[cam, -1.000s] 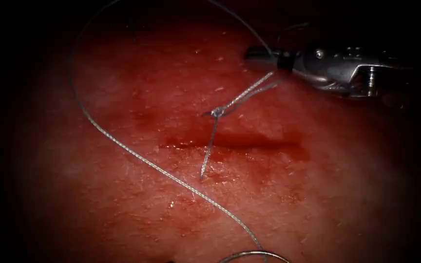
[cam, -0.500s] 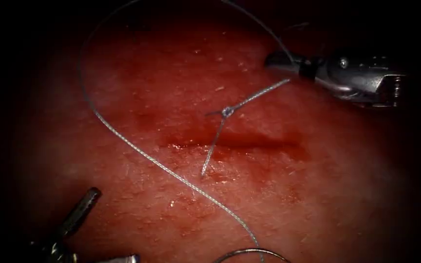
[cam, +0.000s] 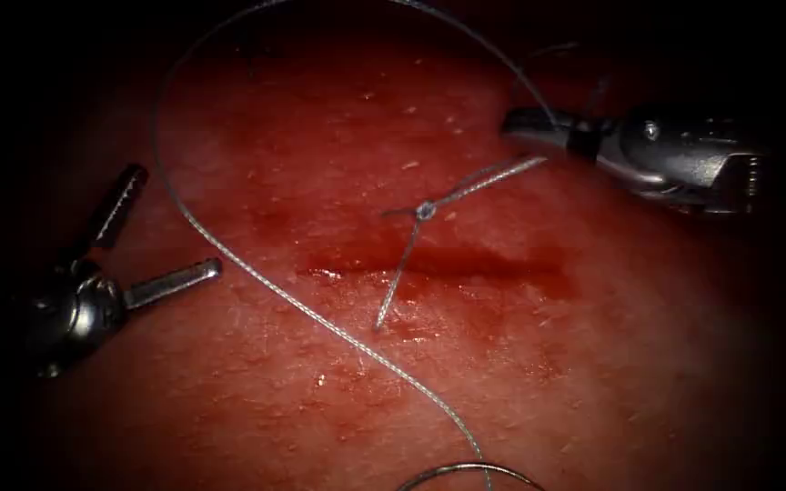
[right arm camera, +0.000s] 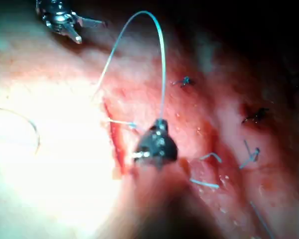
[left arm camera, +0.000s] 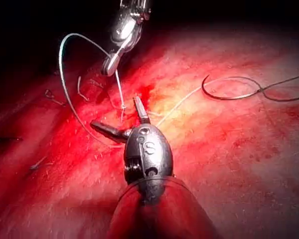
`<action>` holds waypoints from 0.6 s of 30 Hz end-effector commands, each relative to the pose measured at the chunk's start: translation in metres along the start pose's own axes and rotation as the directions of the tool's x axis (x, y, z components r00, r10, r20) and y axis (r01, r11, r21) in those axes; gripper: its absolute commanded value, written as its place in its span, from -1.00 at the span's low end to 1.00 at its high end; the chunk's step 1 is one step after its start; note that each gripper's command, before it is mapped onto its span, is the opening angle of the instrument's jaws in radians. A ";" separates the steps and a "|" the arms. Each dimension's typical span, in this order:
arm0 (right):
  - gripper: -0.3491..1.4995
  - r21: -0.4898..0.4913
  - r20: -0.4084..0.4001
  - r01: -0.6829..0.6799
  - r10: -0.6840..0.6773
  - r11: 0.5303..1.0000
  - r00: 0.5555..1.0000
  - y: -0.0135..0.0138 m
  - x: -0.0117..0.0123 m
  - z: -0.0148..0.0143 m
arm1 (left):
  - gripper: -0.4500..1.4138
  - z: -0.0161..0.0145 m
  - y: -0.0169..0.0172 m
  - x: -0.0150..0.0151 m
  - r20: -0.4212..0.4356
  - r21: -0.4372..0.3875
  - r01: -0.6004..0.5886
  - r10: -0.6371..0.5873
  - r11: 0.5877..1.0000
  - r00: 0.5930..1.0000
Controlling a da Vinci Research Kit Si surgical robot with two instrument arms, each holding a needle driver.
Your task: Wound Closure
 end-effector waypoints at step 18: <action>-1.00 0.006 -0.003 0.001 -0.001 1.000 1.000 -0.0006 -0.0003 0.0007 | -0.21 0.0026 -0.0003 -0.0077 0.045 -0.063 0.025 -0.022 0.998 0.999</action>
